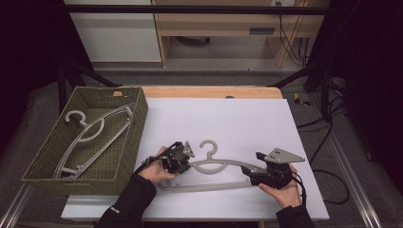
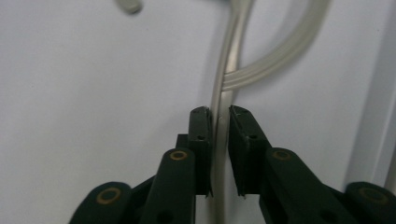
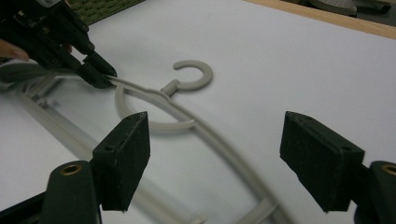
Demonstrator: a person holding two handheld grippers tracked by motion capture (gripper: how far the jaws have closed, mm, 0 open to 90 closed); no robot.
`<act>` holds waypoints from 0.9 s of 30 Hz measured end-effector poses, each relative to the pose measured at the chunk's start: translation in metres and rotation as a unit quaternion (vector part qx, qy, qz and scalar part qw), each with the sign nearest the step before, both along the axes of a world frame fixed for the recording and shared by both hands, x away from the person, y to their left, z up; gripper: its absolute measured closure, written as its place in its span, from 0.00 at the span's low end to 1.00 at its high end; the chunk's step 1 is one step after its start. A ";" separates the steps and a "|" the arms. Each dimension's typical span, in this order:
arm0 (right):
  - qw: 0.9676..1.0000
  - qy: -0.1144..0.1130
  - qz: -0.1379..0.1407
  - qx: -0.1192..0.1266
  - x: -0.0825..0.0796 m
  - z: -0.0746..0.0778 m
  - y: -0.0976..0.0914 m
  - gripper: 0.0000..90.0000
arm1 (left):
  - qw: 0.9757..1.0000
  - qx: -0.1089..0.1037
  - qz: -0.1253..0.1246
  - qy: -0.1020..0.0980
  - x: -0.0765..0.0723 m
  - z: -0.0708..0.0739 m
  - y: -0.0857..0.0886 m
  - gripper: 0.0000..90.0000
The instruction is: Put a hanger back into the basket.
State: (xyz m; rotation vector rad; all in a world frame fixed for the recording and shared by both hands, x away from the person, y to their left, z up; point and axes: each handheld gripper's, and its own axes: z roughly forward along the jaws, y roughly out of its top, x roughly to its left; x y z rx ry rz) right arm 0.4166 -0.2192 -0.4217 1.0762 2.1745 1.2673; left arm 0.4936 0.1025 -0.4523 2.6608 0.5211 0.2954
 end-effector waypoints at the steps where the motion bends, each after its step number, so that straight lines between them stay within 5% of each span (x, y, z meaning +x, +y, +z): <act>1: 1.000 0.000 0.002 -0.001 0.000 0.000 0.000 0.27 | 1.000 -0.002 0.007 0.003 -0.001 0.000 0.001 0.90; 10: 1.000 0.001 -0.001 -0.002 0.000 0.000 0.001 0.28 | 0.999 -0.013 0.029 0.009 -0.007 -0.001 0.005 0.89; 16: 1.000 0.003 0.002 0.001 0.000 0.001 0.001 0.28 | 0.999 -0.003 0.040 0.025 -0.002 0.000 0.003 0.86; 27: 1.000 0.001 -0.003 0.002 0.001 0.002 -0.001 0.28 | 0.998 0.003 0.051 0.024 -0.006 0.001 0.000 0.91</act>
